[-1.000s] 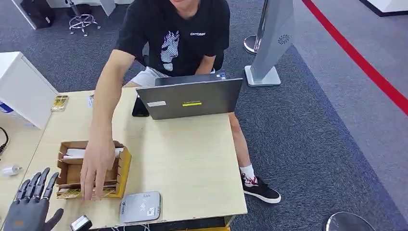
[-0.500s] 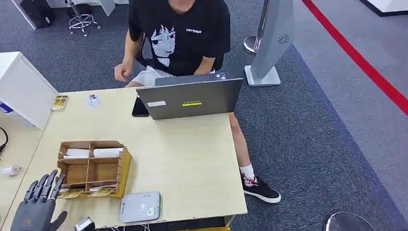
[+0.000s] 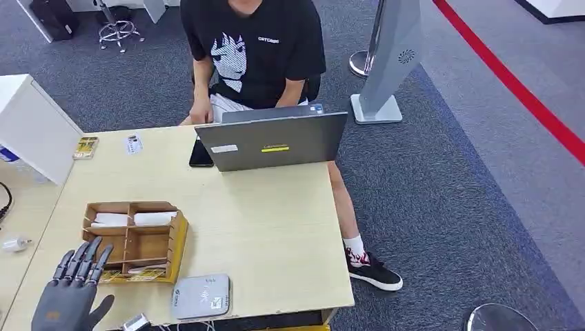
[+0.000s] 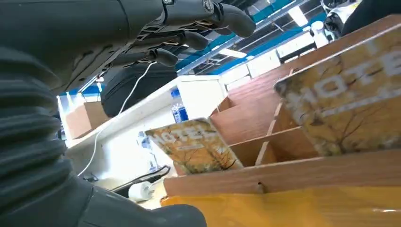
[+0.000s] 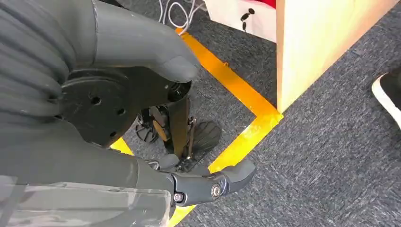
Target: Pass the card to the sensor for recognition and then transmit it.
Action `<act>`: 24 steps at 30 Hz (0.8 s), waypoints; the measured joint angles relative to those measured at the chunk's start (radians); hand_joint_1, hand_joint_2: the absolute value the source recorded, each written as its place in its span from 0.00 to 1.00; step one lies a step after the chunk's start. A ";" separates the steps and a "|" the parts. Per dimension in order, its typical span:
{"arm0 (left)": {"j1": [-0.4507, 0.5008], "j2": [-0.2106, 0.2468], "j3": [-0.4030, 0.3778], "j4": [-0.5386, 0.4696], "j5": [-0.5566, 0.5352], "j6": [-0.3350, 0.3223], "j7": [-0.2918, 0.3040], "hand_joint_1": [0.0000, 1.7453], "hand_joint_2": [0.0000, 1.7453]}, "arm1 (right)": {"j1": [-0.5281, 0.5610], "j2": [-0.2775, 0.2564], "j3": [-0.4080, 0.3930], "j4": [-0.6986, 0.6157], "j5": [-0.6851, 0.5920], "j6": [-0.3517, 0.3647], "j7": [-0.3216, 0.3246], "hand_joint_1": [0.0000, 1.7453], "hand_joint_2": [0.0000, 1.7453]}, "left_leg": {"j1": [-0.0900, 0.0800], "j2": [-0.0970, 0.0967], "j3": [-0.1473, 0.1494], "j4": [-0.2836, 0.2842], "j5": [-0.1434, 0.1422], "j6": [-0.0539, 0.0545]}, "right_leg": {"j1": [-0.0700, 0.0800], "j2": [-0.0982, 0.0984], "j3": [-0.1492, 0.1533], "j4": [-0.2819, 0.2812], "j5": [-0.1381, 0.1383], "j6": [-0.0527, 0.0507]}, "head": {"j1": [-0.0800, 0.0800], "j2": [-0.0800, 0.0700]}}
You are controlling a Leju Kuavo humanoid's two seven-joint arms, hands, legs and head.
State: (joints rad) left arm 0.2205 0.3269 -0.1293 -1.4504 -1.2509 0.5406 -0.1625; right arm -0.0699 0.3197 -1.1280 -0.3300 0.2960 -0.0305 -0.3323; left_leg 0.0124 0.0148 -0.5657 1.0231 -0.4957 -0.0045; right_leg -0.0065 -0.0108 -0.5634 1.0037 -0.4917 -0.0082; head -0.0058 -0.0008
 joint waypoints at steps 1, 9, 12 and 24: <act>0.000 0.000 -0.003 -0.002 0.000 0.000 0.000 0.00 1.00 | 0.000 0.000 0.000 0.000 0.000 0.000 0.000 0.00 1.00 | 0.000 0.000 0.000 0.000 0.000 0.000 | 0.000 0.000 0.000 0.000 0.000 0.000 | 0.000 0.000; 0.000 0.013 -0.015 -0.008 0.016 -0.008 0.032 1.00 1.00 | 0.000 0.000 0.000 0.000 0.005 0.000 0.000 0.00 1.00 | 0.000 0.000 0.000 0.000 0.000 0.000 | 0.000 0.000 0.000 0.000 0.000 0.000 | 0.000 0.000; 0.000 0.016 -0.015 -0.010 0.024 -0.022 0.050 1.00 1.00 | 0.000 0.000 0.000 -0.001 0.007 0.000 0.000 0.00 1.00 | 0.000 0.000 0.000 0.000 0.000 0.000 | 0.000 0.000 0.000 0.000 0.000 0.000 | 0.000 0.000; 0.001 0.025 0.008 -0.027 0.038 -0.057 0.061 1.00 1.00 | 0.003 0.000 0.000 -0.010 0.010 0.000 0.003 0.00 1.00 | 0.000 0.000 0.000 0.000 0.000 0.000 | 0.000 0.000 0.000 0.000 0.000 0.000 | 0.000 0.000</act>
State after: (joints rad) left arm 0.2210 0.3517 -0.1213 -1.4778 -1.2127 0.4837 -0.1015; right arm -0.0674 0.3197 -1.1280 -0.3395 0.3056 -0.0301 -0.3288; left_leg 0.0124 0.0149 -0.5658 1.0231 -0.4957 -0.0045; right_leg -0.0064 -0.0107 -0.5633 1.0037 -0.4918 -0.0083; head -0.0061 -0.0008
